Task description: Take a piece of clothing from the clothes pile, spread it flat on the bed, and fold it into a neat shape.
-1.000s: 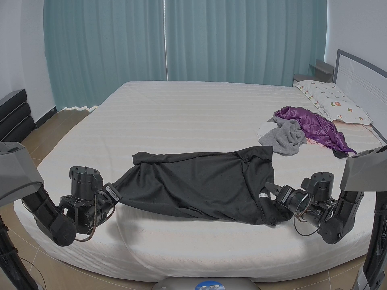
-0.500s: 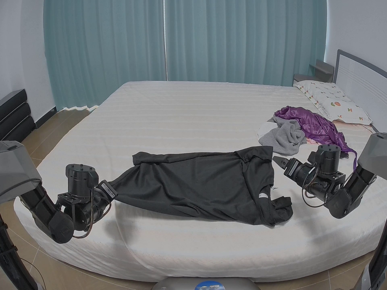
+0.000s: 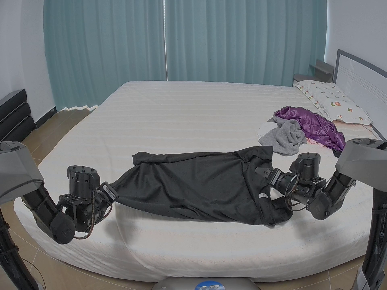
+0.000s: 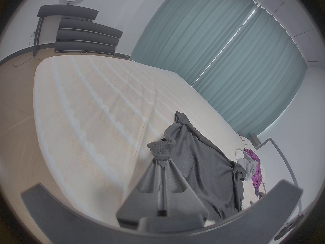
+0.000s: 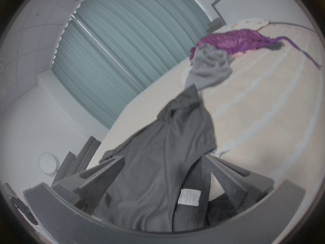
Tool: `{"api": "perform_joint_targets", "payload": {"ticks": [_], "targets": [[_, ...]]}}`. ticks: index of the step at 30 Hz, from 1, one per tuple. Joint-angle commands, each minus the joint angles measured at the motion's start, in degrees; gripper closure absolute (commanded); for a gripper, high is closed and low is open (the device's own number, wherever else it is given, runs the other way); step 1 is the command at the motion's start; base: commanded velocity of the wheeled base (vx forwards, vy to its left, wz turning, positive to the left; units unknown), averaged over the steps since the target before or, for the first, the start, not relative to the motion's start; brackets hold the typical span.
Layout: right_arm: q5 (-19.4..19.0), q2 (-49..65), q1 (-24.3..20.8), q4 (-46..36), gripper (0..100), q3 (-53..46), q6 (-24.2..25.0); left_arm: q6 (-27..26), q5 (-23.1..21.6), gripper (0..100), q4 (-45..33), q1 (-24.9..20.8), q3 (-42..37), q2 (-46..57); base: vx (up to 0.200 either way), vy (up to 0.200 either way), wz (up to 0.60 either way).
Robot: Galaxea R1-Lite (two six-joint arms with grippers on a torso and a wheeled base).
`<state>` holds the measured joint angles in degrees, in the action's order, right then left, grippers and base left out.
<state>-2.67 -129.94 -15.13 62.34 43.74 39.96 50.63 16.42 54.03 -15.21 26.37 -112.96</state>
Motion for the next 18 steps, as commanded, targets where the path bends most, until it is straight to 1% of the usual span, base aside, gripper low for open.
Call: {"api": "perform_joint_targets", "payload": {"ticks": [1, 5, 11, 15, 16, 18], "targets": [[-0.8, -5.4, -1.3, -2.3, 0, 3.1, 0.9, 0.1, 0.0, 100, 0.0, -0.1, -0.1, -0.7, 0.0, 0.0, 0.0], [-0.6, -6.6, -0.8, -3.5, 0, 3.0, 1.0, 0.0, -0.1, 100, 0.0, -0.1, -0.1, -0.7, 0.0, 0.0, 0.0], [-0.7, -6.5, 1.3, -3.7, 0, 1.8, 1.1, 0.0, -0.1, 100, 0.0, -0.2, -0.1, -0.8, 0.0, 0.0, 0.0], [-0.8, -6.9, 1.4, -3.7, 0, 1.5, 1.3, 0.0, -0.1, 100, -0.1, -0.2, -0.1, -0.9, 0.0, 0.0, 0.0], [-0.8, -7.7, 1.4, -3.6, 0, 1.7, 2.4, 0.0, 0.0, 100, 0.0, -0.2, -0.1, -1.2, 0.0, 0.0, 0.0], [-0.8, -7.9, 1.4, -3.7, 0, 2.1, 3.0, 0.0, 0.0, 100, 0.0, -0.2, -0.1, -1.4, 0.0, 0.0, 0.0]]}}
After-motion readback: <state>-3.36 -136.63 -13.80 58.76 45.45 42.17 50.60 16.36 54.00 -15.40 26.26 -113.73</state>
